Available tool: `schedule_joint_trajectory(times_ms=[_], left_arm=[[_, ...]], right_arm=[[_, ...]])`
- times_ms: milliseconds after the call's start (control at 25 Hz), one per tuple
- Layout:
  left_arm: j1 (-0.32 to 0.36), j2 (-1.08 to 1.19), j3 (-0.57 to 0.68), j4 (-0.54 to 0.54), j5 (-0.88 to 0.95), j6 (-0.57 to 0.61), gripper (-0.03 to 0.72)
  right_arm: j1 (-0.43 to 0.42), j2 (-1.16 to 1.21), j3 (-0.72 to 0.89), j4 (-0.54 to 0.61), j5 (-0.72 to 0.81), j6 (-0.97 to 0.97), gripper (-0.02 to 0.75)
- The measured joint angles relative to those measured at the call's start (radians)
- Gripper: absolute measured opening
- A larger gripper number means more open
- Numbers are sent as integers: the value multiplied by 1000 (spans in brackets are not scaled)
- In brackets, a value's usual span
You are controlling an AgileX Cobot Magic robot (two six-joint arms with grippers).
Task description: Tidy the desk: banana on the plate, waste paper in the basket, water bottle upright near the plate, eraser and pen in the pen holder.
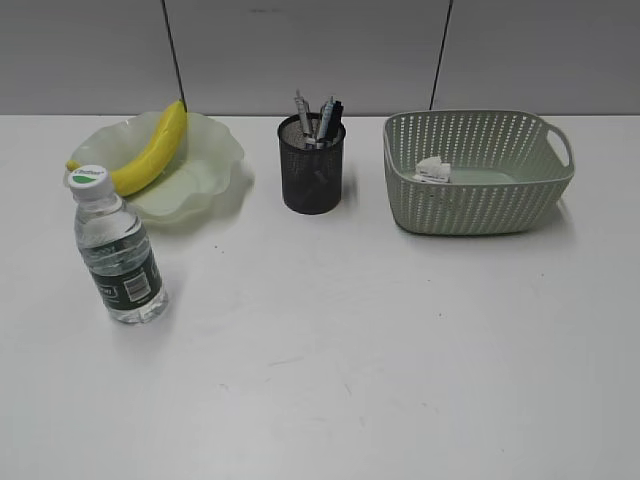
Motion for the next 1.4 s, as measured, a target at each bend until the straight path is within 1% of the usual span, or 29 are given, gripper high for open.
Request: schedule_joint_trajectory(times_ms=[1400], left_arm=[[0, 0, 0, -1, 0, 0, 237]], right_arm=[[0, 0, 0, 0, 0, 0, 394]])
